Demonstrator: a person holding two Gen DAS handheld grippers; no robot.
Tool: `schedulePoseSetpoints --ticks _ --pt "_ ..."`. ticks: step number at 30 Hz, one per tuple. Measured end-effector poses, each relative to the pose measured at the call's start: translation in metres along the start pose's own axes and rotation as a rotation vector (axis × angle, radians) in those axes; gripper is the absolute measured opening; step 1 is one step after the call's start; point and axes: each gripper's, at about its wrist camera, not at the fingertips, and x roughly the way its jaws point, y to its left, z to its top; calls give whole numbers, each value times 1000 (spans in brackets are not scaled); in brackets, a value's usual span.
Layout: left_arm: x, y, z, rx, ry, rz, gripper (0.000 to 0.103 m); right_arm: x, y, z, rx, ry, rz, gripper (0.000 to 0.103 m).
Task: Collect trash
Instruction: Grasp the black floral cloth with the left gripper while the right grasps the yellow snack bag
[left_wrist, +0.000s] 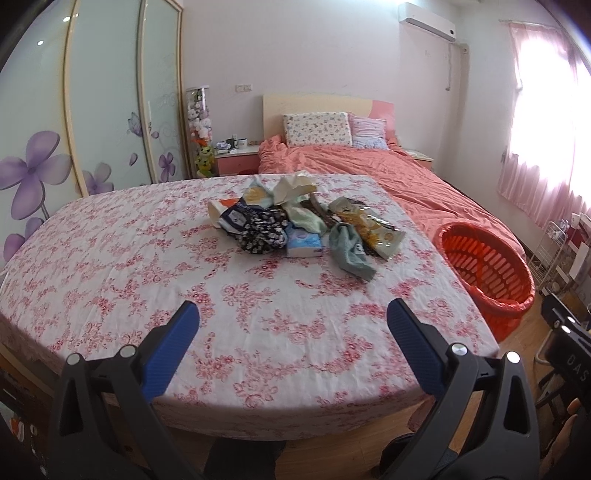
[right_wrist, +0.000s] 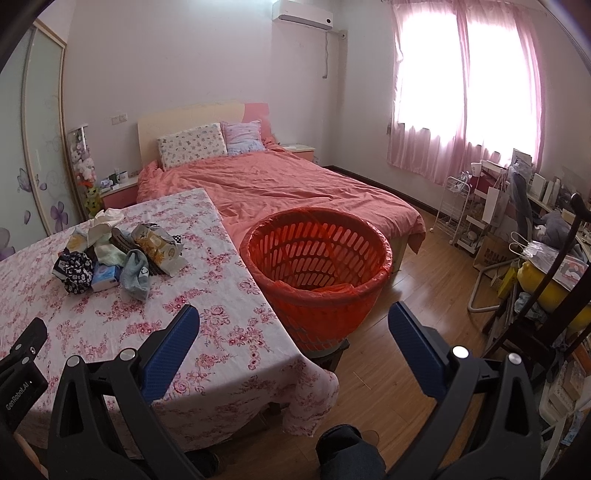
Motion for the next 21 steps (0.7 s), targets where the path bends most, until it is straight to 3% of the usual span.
schedulePoseSetpoints --ticks 8,11,21 --pt "48 47 12 -54 49 74 99 41 28 9 -30 49 117 100" --pt "67 60 20 -64 56 85 99 60 41 16 -45 62 154 96" --pt "137 69 53 -60 89 -11 97 145 97 47 -73 166 360 71"
